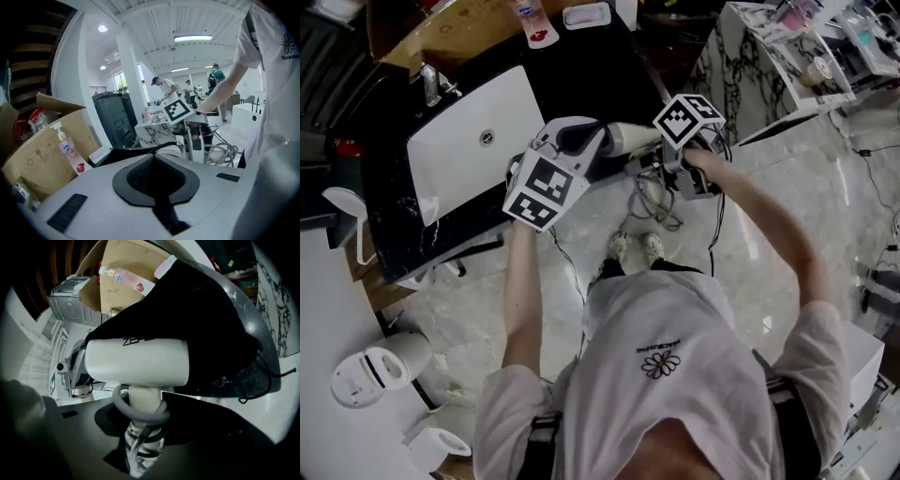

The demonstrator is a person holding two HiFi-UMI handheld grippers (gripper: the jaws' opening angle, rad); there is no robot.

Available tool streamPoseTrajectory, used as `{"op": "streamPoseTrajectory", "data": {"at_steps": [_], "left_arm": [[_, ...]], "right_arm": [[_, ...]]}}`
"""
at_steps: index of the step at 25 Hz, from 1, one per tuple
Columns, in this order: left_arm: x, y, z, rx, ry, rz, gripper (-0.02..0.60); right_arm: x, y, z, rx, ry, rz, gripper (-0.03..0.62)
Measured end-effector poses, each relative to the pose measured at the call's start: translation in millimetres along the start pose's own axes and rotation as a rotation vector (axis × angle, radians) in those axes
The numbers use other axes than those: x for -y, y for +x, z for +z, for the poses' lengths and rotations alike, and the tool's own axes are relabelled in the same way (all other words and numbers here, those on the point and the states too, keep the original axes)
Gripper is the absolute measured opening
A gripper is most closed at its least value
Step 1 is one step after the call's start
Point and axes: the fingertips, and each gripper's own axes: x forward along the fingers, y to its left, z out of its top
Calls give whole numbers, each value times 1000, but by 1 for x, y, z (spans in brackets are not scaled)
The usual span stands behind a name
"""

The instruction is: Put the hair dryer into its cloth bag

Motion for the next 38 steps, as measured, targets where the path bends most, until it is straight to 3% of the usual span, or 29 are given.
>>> {"op": "streamPoseTrajectory", "data": {"at_steps": [7, 12, 17, 20, 23, 25, 29, 31, 33, 38], "left_arm": [[2, -4, 1, 6, 10, -20, 21], [6, -5, -4, -9, 7, -32, 21], [6, -7, -6, -33, 18, -37, 21], [7, -9, -9, -38, 11, -49, 20], [12, -7, -10, -49, 16, -59, 20], [12, -7, -11, -52, 15, -58, 20], [9, -6, -13, -49, 3, -46, 20], [10, -3, -11, -45, 4, -47, 20], [10, -2, -9, -39, 3, -48, 19], [11, 0, -6, -39, 6, -44, 20]], "right_arm": [[7, -7, 31, 91, 213, 73, 169], [3, -13, 55, 244, 449, 183, 169], [7, -23, 75, 383, 545, 225, 172], [7, -25, 82, 430, 534, 202, 175], [13, -33, 90, 540, 512, 117, 183], [12, -44, 98, 647, 493, 97, 235], [-2, -64, 110, 835, 267, -6, 261], [-2, -63, 107, 832, 189, -81, 259], [1, -59, 104, 810, 186, -110, 261], [8, -45, 94, 759, 249, -62, 261]]}}
